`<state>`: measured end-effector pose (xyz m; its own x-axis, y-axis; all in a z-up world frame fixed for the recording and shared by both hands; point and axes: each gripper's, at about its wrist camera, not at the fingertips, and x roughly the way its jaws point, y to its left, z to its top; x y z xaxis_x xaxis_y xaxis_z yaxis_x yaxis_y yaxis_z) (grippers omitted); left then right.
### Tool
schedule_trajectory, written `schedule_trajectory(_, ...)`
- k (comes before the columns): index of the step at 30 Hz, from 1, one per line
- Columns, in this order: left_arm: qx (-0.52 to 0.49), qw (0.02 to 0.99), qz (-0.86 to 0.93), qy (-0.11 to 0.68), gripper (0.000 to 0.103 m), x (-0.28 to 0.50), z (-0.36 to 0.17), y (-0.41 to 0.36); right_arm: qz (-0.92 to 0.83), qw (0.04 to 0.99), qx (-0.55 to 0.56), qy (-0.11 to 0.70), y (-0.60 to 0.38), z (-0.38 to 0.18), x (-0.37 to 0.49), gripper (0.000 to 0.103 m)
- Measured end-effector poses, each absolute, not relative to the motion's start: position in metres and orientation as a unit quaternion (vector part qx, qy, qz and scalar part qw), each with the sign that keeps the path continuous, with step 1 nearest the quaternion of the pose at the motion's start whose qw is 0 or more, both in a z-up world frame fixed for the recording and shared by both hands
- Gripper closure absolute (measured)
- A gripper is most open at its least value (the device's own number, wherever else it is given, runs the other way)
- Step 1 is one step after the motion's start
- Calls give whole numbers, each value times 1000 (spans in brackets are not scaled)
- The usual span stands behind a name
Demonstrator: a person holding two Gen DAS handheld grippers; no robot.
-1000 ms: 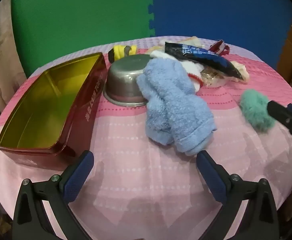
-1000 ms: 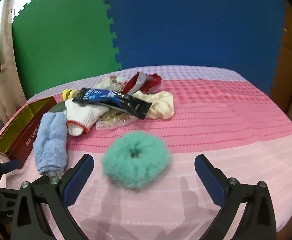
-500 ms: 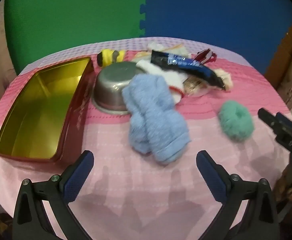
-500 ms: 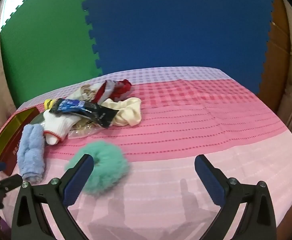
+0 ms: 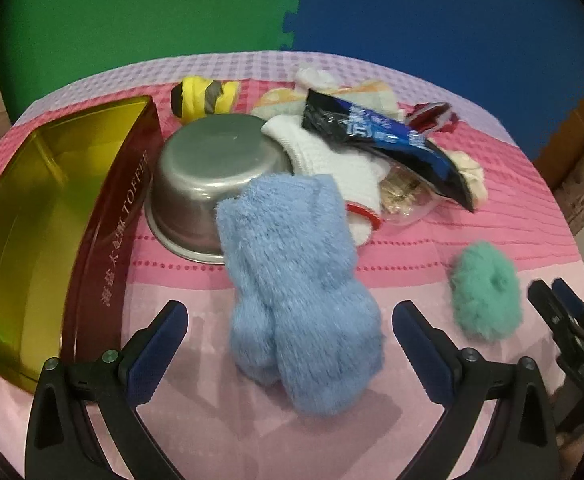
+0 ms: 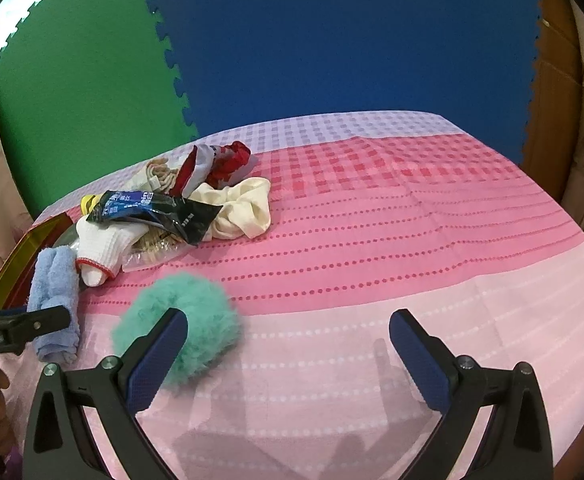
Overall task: Organize soft objects
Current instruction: 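Grasp the blue towel with the left gripper, then carry the blue towel over the tin tray and release it with the left gripper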
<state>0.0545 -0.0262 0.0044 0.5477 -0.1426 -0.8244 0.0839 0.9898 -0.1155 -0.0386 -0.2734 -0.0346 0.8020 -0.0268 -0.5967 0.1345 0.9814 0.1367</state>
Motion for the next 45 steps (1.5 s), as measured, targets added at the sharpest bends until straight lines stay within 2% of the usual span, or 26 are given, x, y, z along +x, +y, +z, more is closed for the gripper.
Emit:
schedule_trajectory(1, -30, 878, -60, 474, 6, 58, 2, -28, -40, 945, 89, 313, -274, -36, -38, 0)
schedule_trajectory(2, -23, 876, -54, 479, 19, 62, 0, -30, -39, 944, 91, 315, -274, -37, -38, 0)
schedule_trajectory(3, -17, 873, -51, 484, 40, 66, -2, -32, -38, 943, 92, 317, -274, -37, -37, 0)
schedule_trajectory(4, -16, 869, -54, 491, 44, 66, -6, -33, -38, 942, 93, 319, -273, -38, -36, 0)
schedule_trajectory(5, -9, 874, -50, 483, 74, 65, -3, -32, -39, 942, 94, 320, -272, -38, -35, 0)
schedule_trajectory(7, -13, 877, -63, 476, 81, 59, 0, -37, -37, 942, 96, 321, -272, -39, -34, 0)
schedule_trajectory(18, -55, 878, -62, 471, 81, 28, 38, -27, -32, 942, 100, 320, -273, -41, -37, 0)
schedule_trajectory(32, -49, 894, 29, 445, 80, 38, 80, 71, -32, 941, 89, 325, -268, -43, -39, 0)
schedule_trajectory(45, 2, 879, 78, 470, 79, 96, 65, 131, -28, 937, 87, 337, -266, -45, -33, 0)
